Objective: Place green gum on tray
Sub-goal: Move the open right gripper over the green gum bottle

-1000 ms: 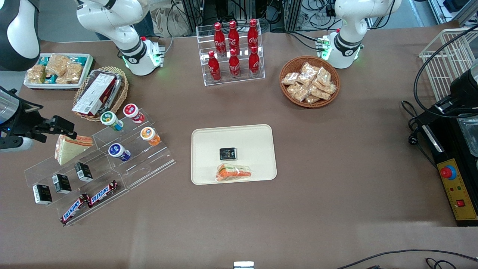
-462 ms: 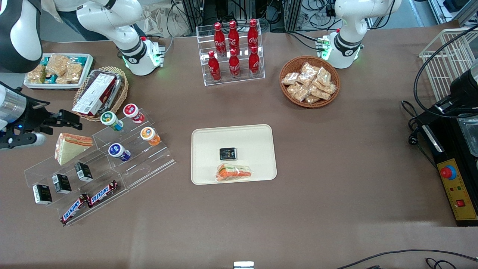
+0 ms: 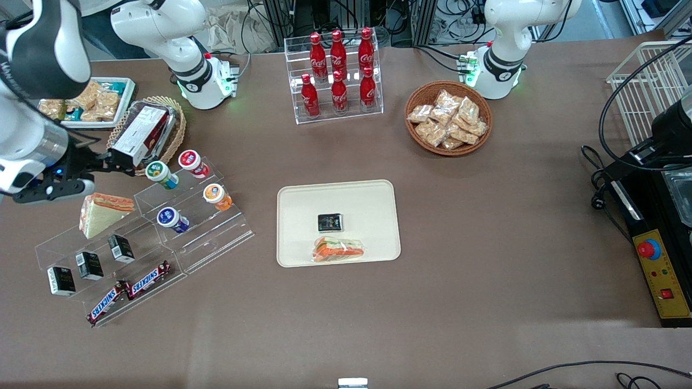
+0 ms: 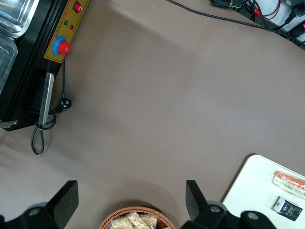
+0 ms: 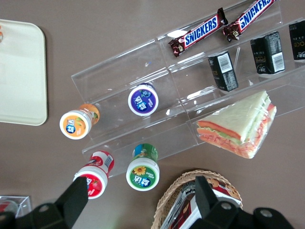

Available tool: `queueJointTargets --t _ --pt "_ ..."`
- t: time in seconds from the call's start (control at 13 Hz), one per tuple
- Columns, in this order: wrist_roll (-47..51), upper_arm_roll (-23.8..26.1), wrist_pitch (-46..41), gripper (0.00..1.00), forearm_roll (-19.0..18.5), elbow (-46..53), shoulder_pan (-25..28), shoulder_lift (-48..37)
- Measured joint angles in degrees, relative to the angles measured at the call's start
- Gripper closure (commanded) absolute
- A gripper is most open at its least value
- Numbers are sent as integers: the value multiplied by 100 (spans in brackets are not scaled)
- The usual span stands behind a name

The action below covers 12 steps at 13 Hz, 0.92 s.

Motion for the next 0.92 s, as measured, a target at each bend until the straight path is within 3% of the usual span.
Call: queueJointTargets --t 0.31,0.92 --pt "0 13 562 0 -144 -1132 0 -642" --pt "-4 14 1562 0 -201 -2332 0 -663"
